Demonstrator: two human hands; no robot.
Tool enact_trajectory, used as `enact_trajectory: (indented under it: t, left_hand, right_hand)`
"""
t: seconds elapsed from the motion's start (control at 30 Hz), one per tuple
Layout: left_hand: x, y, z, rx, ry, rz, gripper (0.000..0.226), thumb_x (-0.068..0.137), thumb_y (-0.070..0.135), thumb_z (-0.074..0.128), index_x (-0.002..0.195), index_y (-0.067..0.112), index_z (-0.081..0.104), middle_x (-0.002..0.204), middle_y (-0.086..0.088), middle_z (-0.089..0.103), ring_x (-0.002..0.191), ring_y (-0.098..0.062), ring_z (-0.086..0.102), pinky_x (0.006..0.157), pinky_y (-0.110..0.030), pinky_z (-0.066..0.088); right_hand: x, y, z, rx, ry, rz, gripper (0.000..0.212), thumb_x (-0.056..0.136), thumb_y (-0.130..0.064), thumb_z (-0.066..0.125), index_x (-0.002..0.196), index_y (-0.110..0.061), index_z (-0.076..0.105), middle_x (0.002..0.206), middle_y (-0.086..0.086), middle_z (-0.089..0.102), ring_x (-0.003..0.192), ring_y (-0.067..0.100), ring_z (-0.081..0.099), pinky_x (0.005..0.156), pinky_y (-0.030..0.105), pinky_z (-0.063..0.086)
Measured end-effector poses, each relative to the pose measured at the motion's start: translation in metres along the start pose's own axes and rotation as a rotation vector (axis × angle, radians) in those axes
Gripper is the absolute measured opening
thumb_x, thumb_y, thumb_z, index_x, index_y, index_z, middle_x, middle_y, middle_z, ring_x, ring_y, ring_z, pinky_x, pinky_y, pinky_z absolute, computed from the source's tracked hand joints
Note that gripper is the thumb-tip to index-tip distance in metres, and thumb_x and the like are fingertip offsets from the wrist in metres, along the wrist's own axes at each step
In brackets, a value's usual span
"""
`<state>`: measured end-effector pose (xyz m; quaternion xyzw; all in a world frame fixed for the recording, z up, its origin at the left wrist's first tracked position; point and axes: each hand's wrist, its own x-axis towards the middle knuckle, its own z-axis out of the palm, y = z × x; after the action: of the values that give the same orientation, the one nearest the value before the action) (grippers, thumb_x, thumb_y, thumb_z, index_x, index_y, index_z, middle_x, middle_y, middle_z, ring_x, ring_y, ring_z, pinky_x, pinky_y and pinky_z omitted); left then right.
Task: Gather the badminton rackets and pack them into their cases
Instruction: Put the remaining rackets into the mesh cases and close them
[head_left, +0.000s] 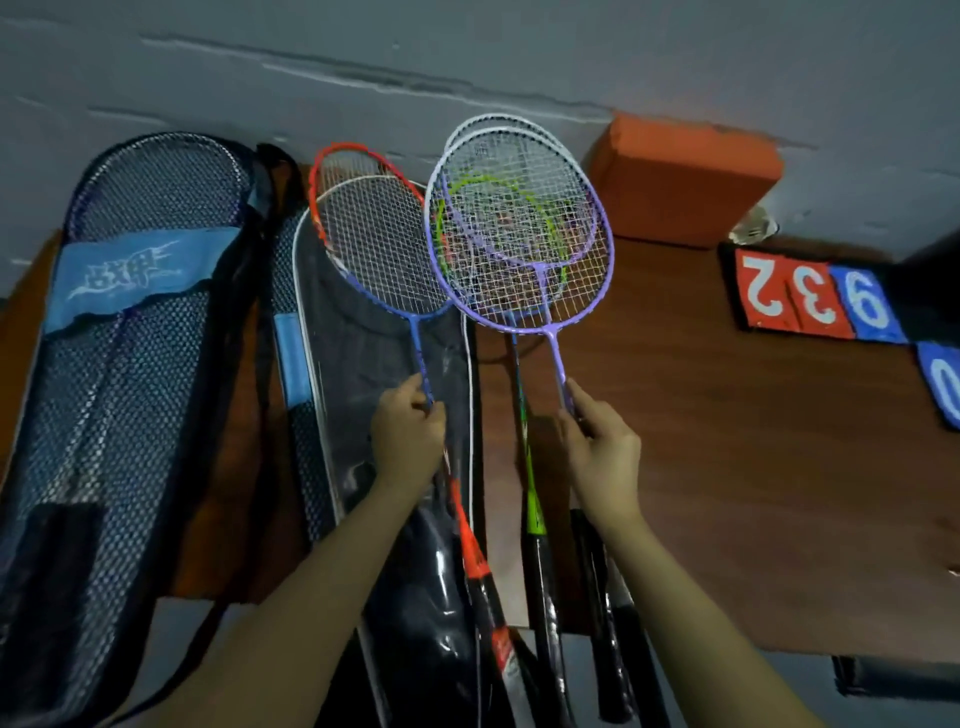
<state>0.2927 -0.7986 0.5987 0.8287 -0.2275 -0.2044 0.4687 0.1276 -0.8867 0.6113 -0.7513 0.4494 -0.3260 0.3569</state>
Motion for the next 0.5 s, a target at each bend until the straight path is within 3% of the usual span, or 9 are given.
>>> enact_trajectory:
  t: [0.13,0.2,0.27,0.33,0.37,0.4,0.47,0.5]
  left_hand:
    - [0.000,-0.006,-0.014,0.072,0.083,0.020,0.021,0.079,0.009,0.059,0.099,0.009,0.066,0.071,-0.011,0.063,0.080,-0.030,0.058,0.071,-0.036,0.047]
    - [-0.003,-0.002,-0.022,0.081,0.118,0.023,0.010,0.080,0.008,0.060,0.089,0.010,0.065,0.072,-0.014,0.059,0.074,-0.021,0.053,0.065,-0.027,0.035]
    - [-0.009,0.004,-0.029,0.061,0.107,0.047,0.020,0.081,0.007,0.061,0.100,0.012,0.067,0.078,-0.016,0.057,0.066,-0.004,0.047,0.062,-0.017,0.031]
    - [-0.012,0.004,-0.029,0.020,0.061,0.093,0.034,0.081,0.005,0.062,0.115,0.012,0.064,0.083,-0.015,0.055,0.066,0.004,0.049,0.066,-0.007,0.036]
    - [-0.012,0.004,-0.026,-0.011,0.042,0.092,0.037,0.082,0.004,0.062,0.118,0.010,0.061,0.085,-0.015,0.055,0.067,0.003,0.051,0.073,-0.010,0.042]
    - [-0.010,0.004,-0.021,-0.053,0.024,0.066,0.039,0.082,0.003,0.062,0.121,0.009,0.060,0.088,-0.014,0.054,0.066,-0.001,0.053,0.079,-0.022,0.049]
    - [-0.007,0.009,-0.008,-0.095,-0.022,0.022,0.042,0.081,0.003,0.063,0.123,0.007,0.058,0.090,-0.013,0.053,0.066,-0.020,0.057,0.077,-0.044,0.054]
    - [-0.006,0.015,0.000,-0.089,-0.055,0.017,0.042,0.082,0.004,0.063,0.123,0.007,0.057,0.089,-0.013,0.054,0.066,-0.025,0.058,0.078,-0.046,0.053]
  right_hand:
    - [0.004,-0.001,-0.003,0.016,0.019,-0.043,0.038,0.085,0.000,0.062,0.122,-0.010,0.060,0.082,0.010,0.062,0.075,0.019,0.057,0.071,0.024,0.043]
    - [0.004,-0.003,-0.001,0.028,0.009,-0.054,0.037,0.086,0.000,0.061,0.122,-0.009,0.060,0.081,0.008,0.061,0.073,0.016,0.055,0.069,0.018,0.041]
    - [0.003,-0.007,0.002,0.025,0.008,-0.081,0.035,0.086,0.000,0.060,0.121,-0.007,0.060,0.080,0.006,0.060,0.071,0.014,0.053,0.067,0.011,0.039]
    - [0.000,-0.011,0.002,0.026,0.021,-0.106,0.034,0.087,0.001,0.060,0.120,-0.005,0.060,0.078,0.005,0.059,0.070,0.011,0.052,0.066,0.009,0.038]
    - [-0.001,-0.012,0.002,0.027,0.028,-0.111,0.033,0.087,0.001,0.059,0.120,-0.004,0.061,0.077,0.004,0.057,0.069,0.009,0.051,0.066,0.011,0.039]
    - [-0.001,-0.013,0.000,0.025,0.033,-0.114,0.033,0.087,0.000,0.059,0.120,-0.004,0.061,0.074,0.001,0.055,0.067,0.010,0.050,0.066,0.015,0.040]
    - [0.000,-0.012,-0.006,0.022,0.046,-0.120,0.034,0.087,-0.003,0.059,0.121,-0.005,0.060,0.072,-0.008,0.050,0.065,0.011,0.048,0.064,0.025,0.043]
    - [0.001,-0.011,-0.011,0.017,0.056,-0.125,0.035,0.086,-0.005,0.059,0.121,-0.005,0.060,0.071,-0.010,0.049,0.065,0.009,0.047,0.064,0.026,0.044]
